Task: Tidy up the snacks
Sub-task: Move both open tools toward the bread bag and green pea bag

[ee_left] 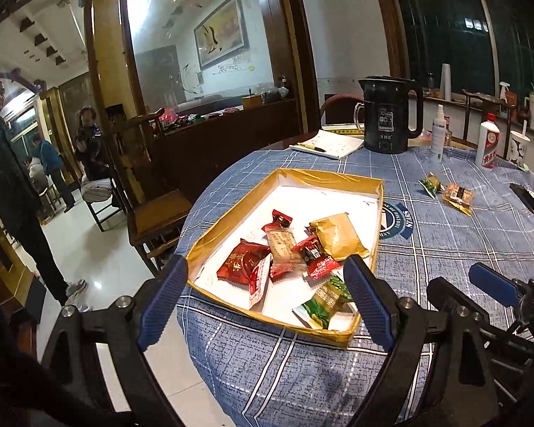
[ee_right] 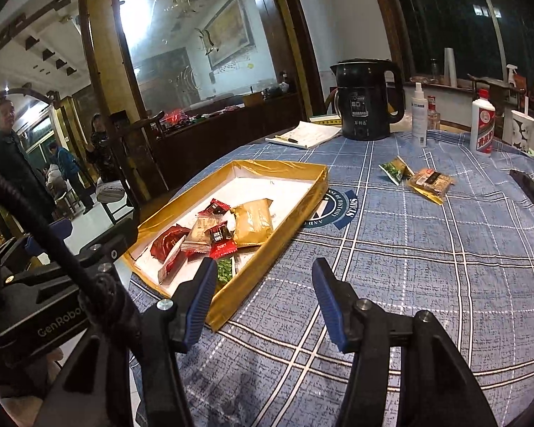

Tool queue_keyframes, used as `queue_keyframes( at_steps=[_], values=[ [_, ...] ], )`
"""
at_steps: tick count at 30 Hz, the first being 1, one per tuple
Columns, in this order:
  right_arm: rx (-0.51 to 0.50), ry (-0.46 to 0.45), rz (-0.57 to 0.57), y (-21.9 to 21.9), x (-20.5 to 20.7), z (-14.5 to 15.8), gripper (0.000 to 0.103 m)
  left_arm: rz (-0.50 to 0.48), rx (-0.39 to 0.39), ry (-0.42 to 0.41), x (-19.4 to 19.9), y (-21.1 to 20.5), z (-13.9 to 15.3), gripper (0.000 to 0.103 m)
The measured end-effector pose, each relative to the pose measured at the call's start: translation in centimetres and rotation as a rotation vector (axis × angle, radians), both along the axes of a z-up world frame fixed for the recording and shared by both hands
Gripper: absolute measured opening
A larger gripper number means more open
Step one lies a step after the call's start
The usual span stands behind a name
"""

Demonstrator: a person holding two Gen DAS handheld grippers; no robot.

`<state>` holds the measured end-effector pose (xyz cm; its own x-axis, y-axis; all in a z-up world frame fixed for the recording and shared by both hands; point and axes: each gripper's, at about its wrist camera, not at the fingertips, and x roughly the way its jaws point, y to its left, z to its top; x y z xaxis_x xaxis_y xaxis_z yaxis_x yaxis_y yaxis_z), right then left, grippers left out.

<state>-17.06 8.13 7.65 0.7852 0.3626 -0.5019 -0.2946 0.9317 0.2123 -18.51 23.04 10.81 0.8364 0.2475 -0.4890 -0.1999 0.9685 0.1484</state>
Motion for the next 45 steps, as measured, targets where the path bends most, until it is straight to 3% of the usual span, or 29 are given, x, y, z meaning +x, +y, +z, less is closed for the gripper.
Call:
queue_keyframes(
  at_steps=[18,35,38,41,45],
  values=[
    [-0.010,0.053,-0.009,0.1,0.3,-1.0,0.057,-0.018,-0.046,0.075,1.1,0.6,-1.3,0.089],
    [-0.010,0.106,-0.017,0.0,1.7,-2.4,0.057,-0.020,-0.023,0.143,3.1,0.0,-2.6,0.089],
    [-0.008,0.114,-0.033,-0.6,2.0,-2.6,0.057,-0.072,-0.039,0.175,3.7,-0.7,-2.8,0.089],
    [0.003,0.118,-0.069,-2.5,2.3,-2.5,0.058,-0.165,-0.133,0.190,4.0,-1.1,-2.3,0.089],
    [0.008,0.137,-0.119,-6.0,3.1,-2.2,0.059,-0.218,-0.131,0.143,4.2,-2.0,-0.4,0.089]
  ],
)
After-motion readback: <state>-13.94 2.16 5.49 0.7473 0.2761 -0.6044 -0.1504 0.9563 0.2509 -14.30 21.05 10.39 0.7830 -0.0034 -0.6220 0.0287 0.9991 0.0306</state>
